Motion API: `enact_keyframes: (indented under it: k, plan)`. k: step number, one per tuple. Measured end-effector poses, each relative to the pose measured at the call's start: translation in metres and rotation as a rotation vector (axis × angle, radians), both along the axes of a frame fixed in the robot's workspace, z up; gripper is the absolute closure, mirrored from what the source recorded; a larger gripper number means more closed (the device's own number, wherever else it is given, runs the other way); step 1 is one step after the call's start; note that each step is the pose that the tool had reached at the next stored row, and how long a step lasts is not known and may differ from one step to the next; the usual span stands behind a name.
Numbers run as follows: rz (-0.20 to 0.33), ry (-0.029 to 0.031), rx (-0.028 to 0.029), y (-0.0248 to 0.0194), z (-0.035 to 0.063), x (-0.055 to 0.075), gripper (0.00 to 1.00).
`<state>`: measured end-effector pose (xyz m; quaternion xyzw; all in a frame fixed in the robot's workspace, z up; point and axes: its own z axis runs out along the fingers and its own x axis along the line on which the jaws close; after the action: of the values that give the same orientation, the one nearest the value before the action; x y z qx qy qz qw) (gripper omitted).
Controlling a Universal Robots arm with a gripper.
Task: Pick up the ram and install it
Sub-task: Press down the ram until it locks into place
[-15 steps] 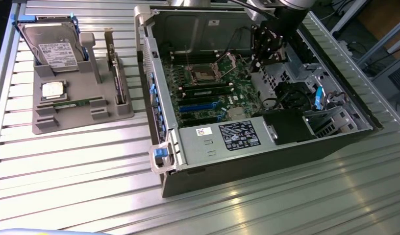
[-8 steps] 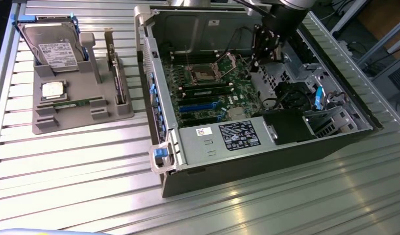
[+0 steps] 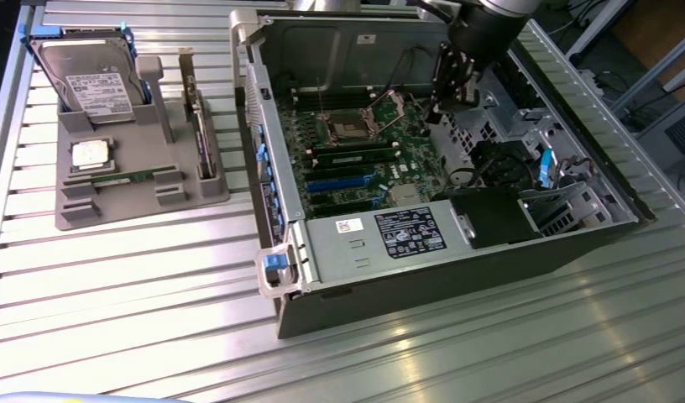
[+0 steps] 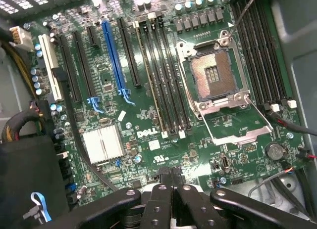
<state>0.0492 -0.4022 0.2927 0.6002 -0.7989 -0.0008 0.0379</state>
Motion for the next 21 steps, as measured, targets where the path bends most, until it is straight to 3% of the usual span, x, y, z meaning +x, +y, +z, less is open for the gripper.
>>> enact_keyframes:
  k: [11,16,17,21]
  plan:
    - [-0.138,-0.0001,-0.0122,0.0000,-0.0009,0.0000,0.90]
    - [-0.216,-0.0009,-0.0296,0.0000,-0.0014,0.0000,0.90]
    - [-0.230,-0.0013,-0.0355,0.0000,-0.0014,0.0000,0.90]
    - [-0.299,-0.0009,-0.0437,0.0000,-0.0016,0.0000,0.90]
